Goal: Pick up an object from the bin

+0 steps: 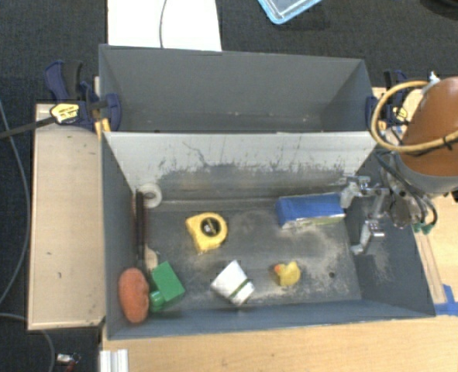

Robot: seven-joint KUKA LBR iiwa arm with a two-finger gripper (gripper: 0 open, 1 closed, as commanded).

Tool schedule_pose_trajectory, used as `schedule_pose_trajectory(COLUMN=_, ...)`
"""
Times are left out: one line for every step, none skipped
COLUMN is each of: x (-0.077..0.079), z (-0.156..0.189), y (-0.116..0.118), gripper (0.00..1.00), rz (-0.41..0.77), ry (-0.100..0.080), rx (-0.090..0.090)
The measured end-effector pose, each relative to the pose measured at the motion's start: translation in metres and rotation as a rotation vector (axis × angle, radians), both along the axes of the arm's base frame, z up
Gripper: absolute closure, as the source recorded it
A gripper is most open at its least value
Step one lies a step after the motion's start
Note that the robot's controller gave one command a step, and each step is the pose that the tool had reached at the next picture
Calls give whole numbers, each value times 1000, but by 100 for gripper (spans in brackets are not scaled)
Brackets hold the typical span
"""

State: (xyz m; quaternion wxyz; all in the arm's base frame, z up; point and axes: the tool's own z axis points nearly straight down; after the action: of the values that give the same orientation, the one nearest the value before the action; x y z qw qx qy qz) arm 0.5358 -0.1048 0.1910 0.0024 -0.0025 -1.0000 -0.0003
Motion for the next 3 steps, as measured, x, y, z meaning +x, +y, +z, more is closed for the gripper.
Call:
schedule_pose_trajectory(x=2, z=5, y=1, gripper=0, rz=3, ry=-8, rx=-1)
schedule_pose_trajectory(x=-28, z=-23, y=49, gripper=0, rz=68, ry=-10, rx=-2)
schedule_pose_trajectory(x=-43, z=-34, y=68, gripper=0, rz=69, ry=-12, rx=0)
